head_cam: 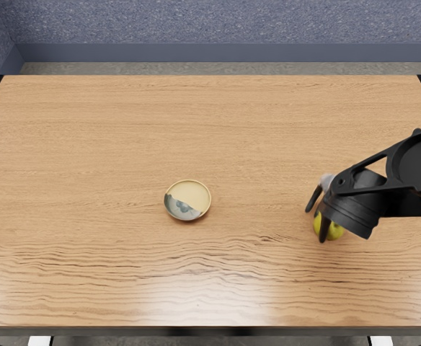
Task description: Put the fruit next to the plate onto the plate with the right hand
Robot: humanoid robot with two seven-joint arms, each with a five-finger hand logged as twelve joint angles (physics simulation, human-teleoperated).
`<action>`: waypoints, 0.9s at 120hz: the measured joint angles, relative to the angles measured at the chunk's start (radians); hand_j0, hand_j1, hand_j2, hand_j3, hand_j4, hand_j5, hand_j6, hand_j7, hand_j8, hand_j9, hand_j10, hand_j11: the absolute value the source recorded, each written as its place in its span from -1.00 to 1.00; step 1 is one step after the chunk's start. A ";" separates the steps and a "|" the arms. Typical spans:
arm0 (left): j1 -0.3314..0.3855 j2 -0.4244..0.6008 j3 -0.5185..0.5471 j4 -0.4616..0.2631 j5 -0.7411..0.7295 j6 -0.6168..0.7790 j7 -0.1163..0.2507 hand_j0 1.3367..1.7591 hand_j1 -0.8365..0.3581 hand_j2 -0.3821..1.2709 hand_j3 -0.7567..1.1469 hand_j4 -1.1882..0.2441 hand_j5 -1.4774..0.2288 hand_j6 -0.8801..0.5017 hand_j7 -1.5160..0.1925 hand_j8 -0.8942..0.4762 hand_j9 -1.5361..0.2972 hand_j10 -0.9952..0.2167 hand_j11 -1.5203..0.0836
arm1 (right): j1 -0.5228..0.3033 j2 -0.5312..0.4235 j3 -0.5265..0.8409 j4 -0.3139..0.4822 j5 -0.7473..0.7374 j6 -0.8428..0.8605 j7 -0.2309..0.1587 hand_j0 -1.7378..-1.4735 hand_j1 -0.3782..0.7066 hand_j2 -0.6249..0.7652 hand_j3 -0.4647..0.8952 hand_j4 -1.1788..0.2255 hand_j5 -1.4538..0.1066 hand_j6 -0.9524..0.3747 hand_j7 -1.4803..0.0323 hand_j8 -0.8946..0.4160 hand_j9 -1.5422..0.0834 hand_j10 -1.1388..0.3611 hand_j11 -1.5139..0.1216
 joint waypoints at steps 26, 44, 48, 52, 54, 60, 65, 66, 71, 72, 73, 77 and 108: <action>0.000 0.000 0.000 0.000 0.000 0.000 0.000 0.52 0.98 -0.54 -0.20 0.66 0.73 0.27 0.77 0.31 0.68 0.64 0.90 | 0.001 -0.010 0.011 -0.002 0.003 0.003 -0.001 -0.37 0.23 0.72 -0.32 -0.49 -0.54 -0.53 -0.46 -0.29 -0.44 -0.13 -0.47; 0.000 0.000 0.000 0.000 0.000 0.000 0.000 0.52 0.98 -0.54 -0.20 0.66 0.73 0.27 0.77 0.31 0.68 0.64 0.90 | -0.002 -0.033 0.072 -0.029 0.002 0.003 -0.003 -0.38 0.23 0.74 -0.32 -0.52 -0.59 -0.57 -0.50 -0.27 -0.48 -0.11 -0.49; 0.000 0.000 0.000 0.000 0.000 0.000 0.000 0.52 0.98 -0.54 -0.20 0.66 0.73 0.27 0.77 0.31 0.68 0.64 0.90 | -0.010 -0.036 0.090 -0.046 0.002 0.003 -0.004 -0.38 0.23 0.75 -0.32 -0.53 -0.59 -0.57 -0.51 -0.27 -0.48 -0.12 -0.49; 0.000 0.000 0.000 0.000 0.000 0.000 0.000 0.52 0.98 -0.54 -0.20 0.66 0.73 0.27 0.77 0.31 0.68 0.64 0.90 | -0.025 -0.038 0.113 -0.069 0.001 0.003 -0.003 -0.38 0.24 0.73 -0.32 -0.53 -0.59 -0.57 -0.51 -0.26 -0.49 -0.11 -0.49; 0.000 0.000 0.000 0.000 0.000 0.000 0.000 0.52 0.98 -0.54 -0.20 0.66 0.73 0.27 0.77 0.31 0.68 0.64 0.90 | -0.033 -0.039 0.126 -0.082 0.001 0.003 -0.003 -0.38 0.24 0.74 -0.32 -0.53 -0.60 -0.56 -0.52 -0.25 -0.49 -0.10 -0.49; 0.000 0.000 0.000 0.000 0.000 0.000 0.000 0.52 0.98 -0.54 -0.20 0.66 0.73 0.27 0.77 0.31 0.68 0.64 0.90 | -0.057 -0.044 0.165 -0.125 0.000 0.003 -0.003 -0.38 0.25 0.75 -0.32 -0.54 -0.60 -0.57 -0.52 -0.25 -0.50 -0.11 -0.50; 0.000 0.000 0.000 0.000 0.000 0.000 0.000 0.52 0.98 -0.54 -0.20 0.66 0.73 0.27 0.77 0.31 0.68 0.64 0.90 | -0.074 -0.050 0.199 -0.158 -0.003 0.007 -0.002 -0.38 0.23 0.72 -0.32 -0.54 -0.60 -0.60 -0.53 -0.28 -0.50 -0.13 -0.50; 0.000 0.000 0.000 0.000 0.000 0.000 0.000 0.52 0.98 -0.54 -0.20 0.66 0.73 0.27 0.77 0.31 0.68 0.64 0.90 | -0.078 -0.051 0.208 -0.165 -0.003 0.009 -0.002 -0.38 0.22 0.72 -0.32 -0.54 -0.60 -0.61 -0.53 -0.28 -0.50 -0.13 -0.51; 0.000 0.000 0.000 0.000 0.000 0.000 0.000 0.52 0.98 -0.54 -0.20 0.66 0.73 0.27 0.77 0.31 0.68 0.64 0.90 | -0.101 -0.055 0.256 -0.197 -0.006 0.019 -0.002 -0.38 0.22 0.73 -0.32 -0.55 -0.60 -0.66 -0.53 -0.28 -0.50 -0.14 -0.51; 0.000 0.000 0.000 0.000 0.000 0.000 0.000 0.52 0.98 -0.54 -0.20 0.66 0.73 0.27 0.77 0.31 0.68 0.64 0.90 | -0.107 -0.056 0.266 -0.203 -0.007 0.022 -0.002 -0.38 0.22 0.72 -0.32 -0.55 -0.60 -0.67 -0.53 -0.28 -0.50 -0.13 -0.51; 0.000 0.000 0.000 0.000 0.000 0.000 0.000 0.52 0.98 -0.54 -0.20 0.66 0.73 0.27 0.77 0.31 0.68 0.64 0.90 | -0.113 -0.056 0.277 -0.211 -0.008 0.026 -0.002 -0.38 0.22 0.73 -0.32 -0.55 -0.60 -0.68 -0.53 -0.29 -0.50 -0.14 -0.51; 0.000 0.000 0.000 0.000 0.000 0.000 0.000 0.52 0.98 -0.54 -0.20 0.66 0.73 0.27 0.77 0.31 0.68 0.64 0.90 | -0.138 -0.055 0.321 -0.236 -0.015 0.041 -0.001 -0.38 0.22 0.72 -0.32 -0.55 -0.60 -0.71 -0.53 -0.28 -0.50 -0.13 -0.51; 0.000 0.000 0.000 0.000 0.000 0.000 0.000 0.52 0.98 -0.54 -0.21 0.66 0.73 0.27 0.77 0.31 0.68 0.64 0.90 | -0.245 0.013 0.582 -0.326 -0.057 0.113 -0.001 -0.38 0.22 0.73 -0.32 -0.55 -0.62 -0.83 -0.54 -0.27 -0.52 -0.11 -0.52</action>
